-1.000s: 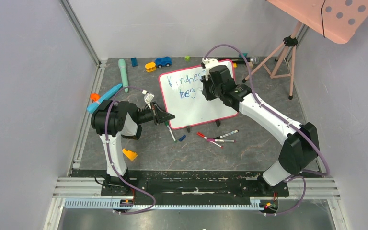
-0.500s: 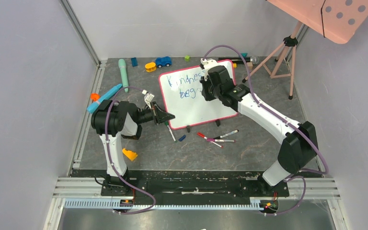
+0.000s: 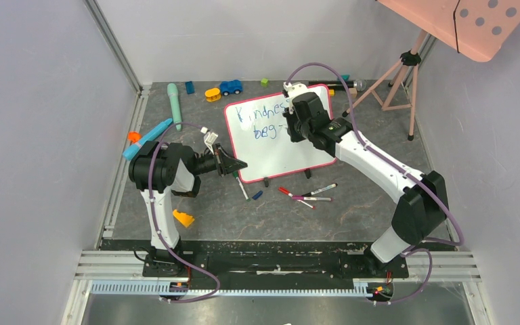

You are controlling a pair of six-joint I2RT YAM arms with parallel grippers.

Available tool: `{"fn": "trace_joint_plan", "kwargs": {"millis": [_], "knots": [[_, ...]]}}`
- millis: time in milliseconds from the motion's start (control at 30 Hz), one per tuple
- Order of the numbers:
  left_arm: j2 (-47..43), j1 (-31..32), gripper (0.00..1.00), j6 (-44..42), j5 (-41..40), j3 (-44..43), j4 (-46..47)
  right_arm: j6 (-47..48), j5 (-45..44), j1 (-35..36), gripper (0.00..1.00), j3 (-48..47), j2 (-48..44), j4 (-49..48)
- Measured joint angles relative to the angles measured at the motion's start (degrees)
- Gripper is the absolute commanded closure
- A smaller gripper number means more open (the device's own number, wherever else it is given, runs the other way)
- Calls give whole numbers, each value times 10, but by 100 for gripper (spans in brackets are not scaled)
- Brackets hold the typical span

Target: Write a sentence on the whiteboard

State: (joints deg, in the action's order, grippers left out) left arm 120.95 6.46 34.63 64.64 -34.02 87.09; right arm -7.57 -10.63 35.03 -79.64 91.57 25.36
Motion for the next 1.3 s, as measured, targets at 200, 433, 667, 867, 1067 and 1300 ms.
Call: {"fn": "trace_joint_plan", "kwargs": {"millis": [200, 433, 667, 867, 1067, 1300], "knots": [[0, 0, 95, 0, 0, 0, 0, 1, -4, 0, 100, 0, 0, 1], [0, 0, 95, 0, 0, 0, 0, 2, -7, -1, 100, -13, 4, 8], [0, 0, 95, 0, 0, 0, 0, 2, -7, -3, 100, -34, 14, 13], [0, 0, 95, 0, 0, 0, 0, 2, 2, -5, 100, -35, 15, 13], [0, 0, 95, 0, 0, 0, 0, 2, 21, -5, 100, -35, 16, 12], [0, 0, 95, 0, 0, 0, 0, 2, 33, -6, 100, -24, 15, 8]]}}
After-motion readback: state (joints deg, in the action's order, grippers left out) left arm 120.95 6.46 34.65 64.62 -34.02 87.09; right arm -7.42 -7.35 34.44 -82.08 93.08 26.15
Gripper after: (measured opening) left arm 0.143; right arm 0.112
